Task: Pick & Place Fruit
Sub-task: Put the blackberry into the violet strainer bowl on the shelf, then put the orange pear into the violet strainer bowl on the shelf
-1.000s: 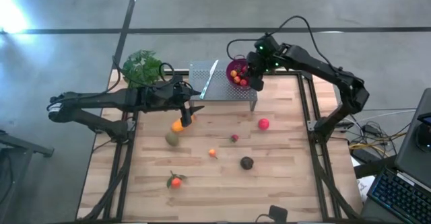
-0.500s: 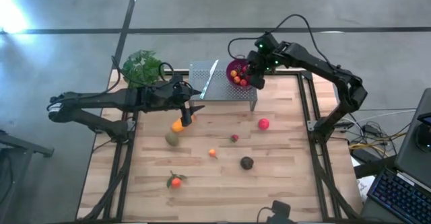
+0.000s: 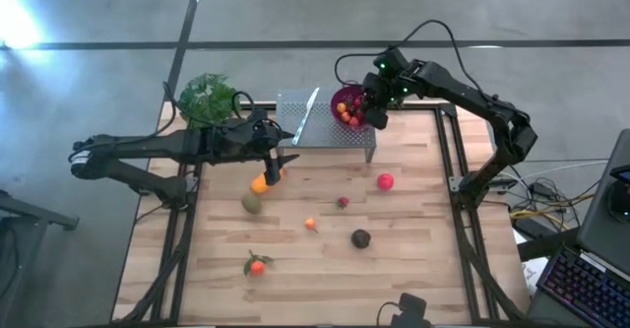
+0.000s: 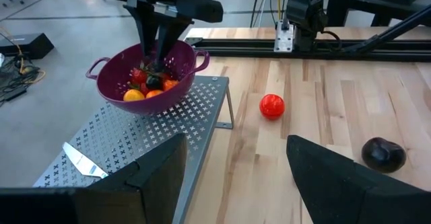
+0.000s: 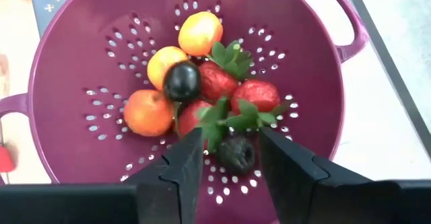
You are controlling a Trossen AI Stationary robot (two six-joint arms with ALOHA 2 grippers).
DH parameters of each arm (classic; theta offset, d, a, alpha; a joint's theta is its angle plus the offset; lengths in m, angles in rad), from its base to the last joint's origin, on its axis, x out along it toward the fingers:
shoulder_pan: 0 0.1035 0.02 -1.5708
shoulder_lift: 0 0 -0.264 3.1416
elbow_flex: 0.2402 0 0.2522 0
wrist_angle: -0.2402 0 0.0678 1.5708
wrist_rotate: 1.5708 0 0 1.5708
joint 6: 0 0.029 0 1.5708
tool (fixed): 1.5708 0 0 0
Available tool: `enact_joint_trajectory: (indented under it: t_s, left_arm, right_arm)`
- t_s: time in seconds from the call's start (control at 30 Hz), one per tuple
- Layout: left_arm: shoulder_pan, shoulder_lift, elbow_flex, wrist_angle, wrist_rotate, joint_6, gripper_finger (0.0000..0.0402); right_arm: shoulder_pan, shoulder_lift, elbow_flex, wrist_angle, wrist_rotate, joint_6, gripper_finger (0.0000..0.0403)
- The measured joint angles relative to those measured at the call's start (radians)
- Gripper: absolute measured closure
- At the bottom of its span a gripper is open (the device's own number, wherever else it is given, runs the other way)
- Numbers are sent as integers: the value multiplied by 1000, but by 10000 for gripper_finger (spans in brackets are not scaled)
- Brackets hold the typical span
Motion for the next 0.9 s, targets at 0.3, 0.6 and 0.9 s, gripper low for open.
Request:
enact_joint_trajectory:
  t_s: [0.3,0.6,0.9]
  left_arm:
    - [0,0,-3,0,0,0,140]
    - [0,0,-5,-10,1,31,140]
    - [0,0,-6,-13,3,31,140]
  right_arm:
    - [0,-8,24,-22,0,-2,229]
    - [20,-63,117,-101,0,-4,231]
    - [37,-178,117,-154,10,18,235]
